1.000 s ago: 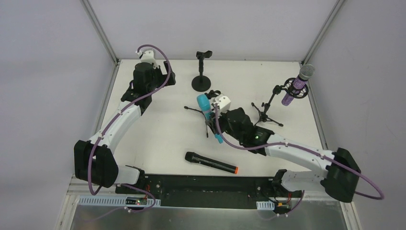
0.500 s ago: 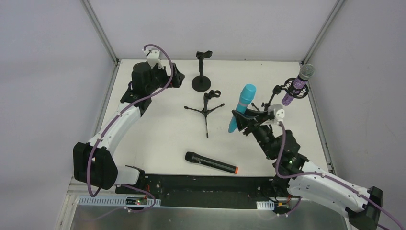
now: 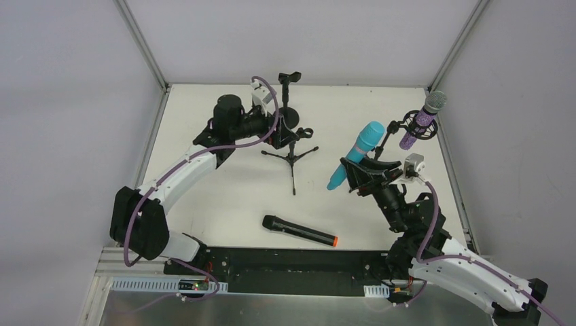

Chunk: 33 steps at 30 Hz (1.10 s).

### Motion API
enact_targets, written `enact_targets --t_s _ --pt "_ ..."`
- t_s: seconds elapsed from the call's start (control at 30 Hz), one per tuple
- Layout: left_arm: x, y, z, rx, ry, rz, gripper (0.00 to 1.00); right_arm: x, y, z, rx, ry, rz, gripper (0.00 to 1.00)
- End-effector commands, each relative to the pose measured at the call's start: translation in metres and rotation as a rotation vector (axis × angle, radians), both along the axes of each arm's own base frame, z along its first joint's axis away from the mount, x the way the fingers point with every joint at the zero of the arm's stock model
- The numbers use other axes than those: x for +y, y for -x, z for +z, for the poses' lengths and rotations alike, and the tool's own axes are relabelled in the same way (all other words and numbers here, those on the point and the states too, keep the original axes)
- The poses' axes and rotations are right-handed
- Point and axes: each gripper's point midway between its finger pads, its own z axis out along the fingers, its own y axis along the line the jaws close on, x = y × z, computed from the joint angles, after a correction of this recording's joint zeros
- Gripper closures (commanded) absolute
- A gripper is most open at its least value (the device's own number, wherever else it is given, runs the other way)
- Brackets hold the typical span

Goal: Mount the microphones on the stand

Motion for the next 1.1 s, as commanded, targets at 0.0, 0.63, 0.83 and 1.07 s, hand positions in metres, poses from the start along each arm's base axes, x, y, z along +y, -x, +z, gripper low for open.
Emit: enact_targets --t_s 0.0,0.63,0.83,1.07 --pt "-0.014 -0.003 0.002 -0.041 -0.012 -0.035 0.0 -0.002 0.011 0.033 -0.027 -0.105 0.054 1.0" --pt "-0.045 -0.014 -0.053 0.035 -0.141 0.0 0.25 0.007 0.004 0.027 0.029 -0.068 0.051 1.0" --pt "-0.046 -0.014 -0.057 0.023 -0.181 -0.01 0.48 0.007 0.003 0.026 0.034 -0.059 0.047 1.0" --pt "-0.054 0.001 -0.047 0.0 -0.17 -0.075 0.82 0.009 0.002 0.029 0.027 -0.033 0.043 1.0"
